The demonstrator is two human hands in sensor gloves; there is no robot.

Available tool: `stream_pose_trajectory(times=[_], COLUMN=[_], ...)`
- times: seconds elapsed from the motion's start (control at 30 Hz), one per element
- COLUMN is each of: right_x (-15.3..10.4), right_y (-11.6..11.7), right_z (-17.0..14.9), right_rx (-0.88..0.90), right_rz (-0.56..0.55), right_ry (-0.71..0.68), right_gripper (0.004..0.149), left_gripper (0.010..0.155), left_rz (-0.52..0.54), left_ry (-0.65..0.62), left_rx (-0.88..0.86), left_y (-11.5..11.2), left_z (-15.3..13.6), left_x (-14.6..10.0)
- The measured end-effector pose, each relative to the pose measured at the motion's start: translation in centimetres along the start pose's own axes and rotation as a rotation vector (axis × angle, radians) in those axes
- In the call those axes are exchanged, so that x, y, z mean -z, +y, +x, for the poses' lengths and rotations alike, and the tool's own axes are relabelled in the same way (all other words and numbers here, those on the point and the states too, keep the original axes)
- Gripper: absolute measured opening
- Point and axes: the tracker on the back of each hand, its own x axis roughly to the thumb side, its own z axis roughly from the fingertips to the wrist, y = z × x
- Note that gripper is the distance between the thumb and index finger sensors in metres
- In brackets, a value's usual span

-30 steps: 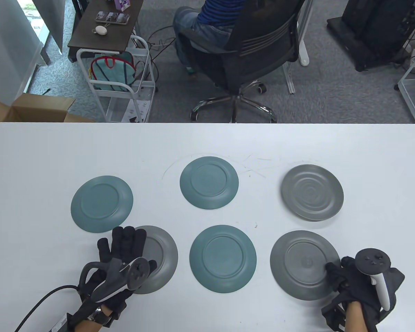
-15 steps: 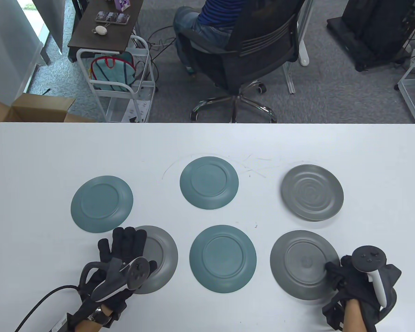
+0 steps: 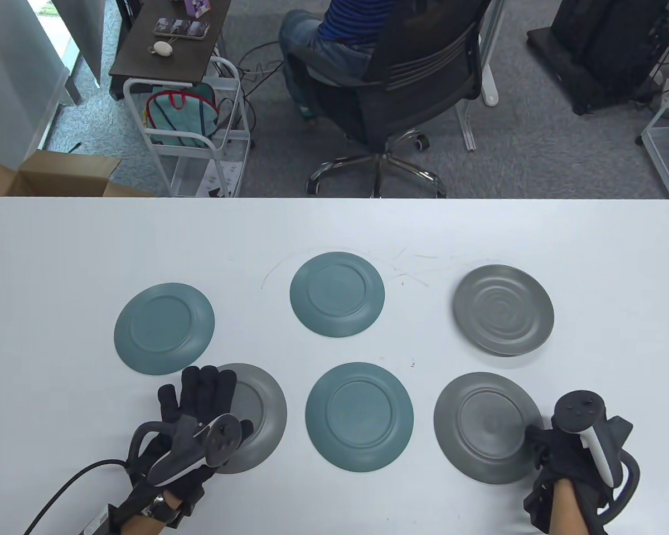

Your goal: Flip plate to back facing up

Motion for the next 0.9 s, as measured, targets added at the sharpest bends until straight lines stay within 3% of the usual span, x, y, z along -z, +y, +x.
stream_pose_trajectory(times=[0.2, 0.33, 0.67, 0.9], right_x=[-0.8, -1.1, 0.2, 3.4], right_y=[-1.1, -1.6, -2.5, -2.4], right_z=[1.2, 2.9, 9.9, 14.9], right_rx=[-0.118, -0.184, -0.225, -0.25], right_rz=[-0.2, -0.228, -0.167, -0.055], right_ry=[-0.091, -0.147, -0.245, -0.207], right_gripper=[0.07, 0.074, 0.081, 0.088], left_gripper=[0.087, 0.087, 0.087, 0.087], left_rz=[-0.009, -0.014, -0.03, -0.032], left_ry=[0.006, 0.009, 0.012, 0.024], left_rx=[-0.001, 0.002, 0.001, 0.002], left_y=[-0.1, -0.1, -0.2, -0.2], left_z=[-0.1, -0.1, -0.2, -0.4], left_x=[0.1, 0.1, 0.3, 0.4])
